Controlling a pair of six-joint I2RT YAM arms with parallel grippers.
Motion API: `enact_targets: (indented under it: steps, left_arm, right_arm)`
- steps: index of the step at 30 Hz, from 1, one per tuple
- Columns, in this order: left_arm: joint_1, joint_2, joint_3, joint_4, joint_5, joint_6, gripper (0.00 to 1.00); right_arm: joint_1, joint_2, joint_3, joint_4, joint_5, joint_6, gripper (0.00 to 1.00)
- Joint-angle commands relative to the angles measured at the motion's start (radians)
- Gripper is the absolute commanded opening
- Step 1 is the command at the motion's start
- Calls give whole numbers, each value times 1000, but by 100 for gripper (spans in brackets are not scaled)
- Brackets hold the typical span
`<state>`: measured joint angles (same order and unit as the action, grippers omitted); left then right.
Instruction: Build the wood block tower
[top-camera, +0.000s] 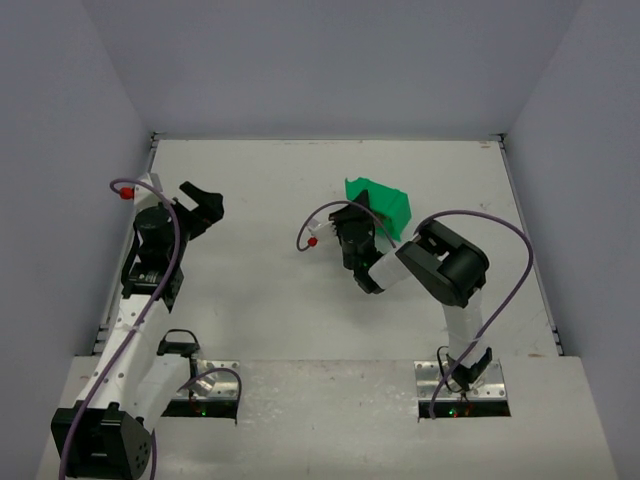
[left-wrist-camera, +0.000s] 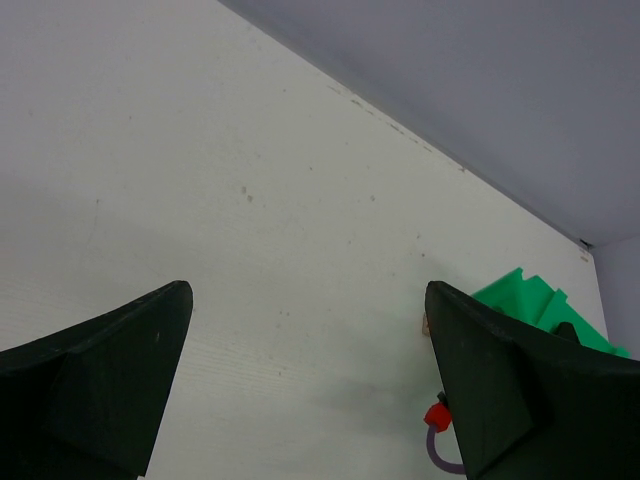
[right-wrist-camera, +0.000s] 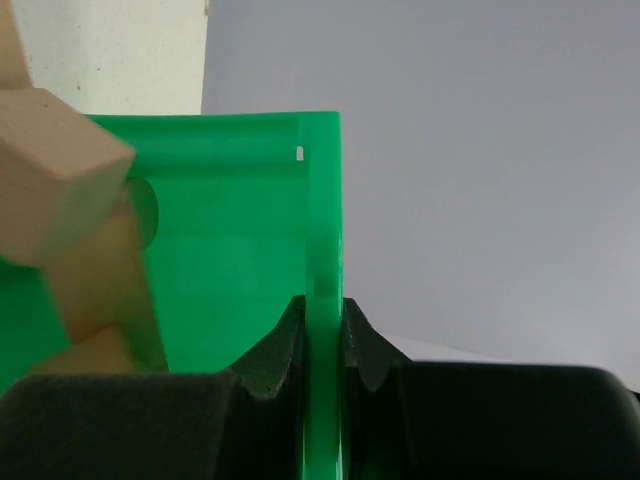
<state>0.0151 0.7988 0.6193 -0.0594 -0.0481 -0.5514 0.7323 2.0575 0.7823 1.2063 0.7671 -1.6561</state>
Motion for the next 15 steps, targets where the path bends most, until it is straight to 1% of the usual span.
enact_targets:
  steps: [1,5,12,15]
  left_arm:
    - [8,-14,13,12,-7,0,100]
    - [8,-9,13,10,-1,1,100]
    - [8,-15,16,-16,-1,1,100]
    - [8,-21,14,-17,-1,-1,100]
  right_arm:
    - [48,-120,-20,62,-39,9,0]
    - [72,-115,-6,40,-46,-28,0]
    - [95,-5,53,64,-76,-180,0]
    - [113,1,44,64,-87,-210,0]
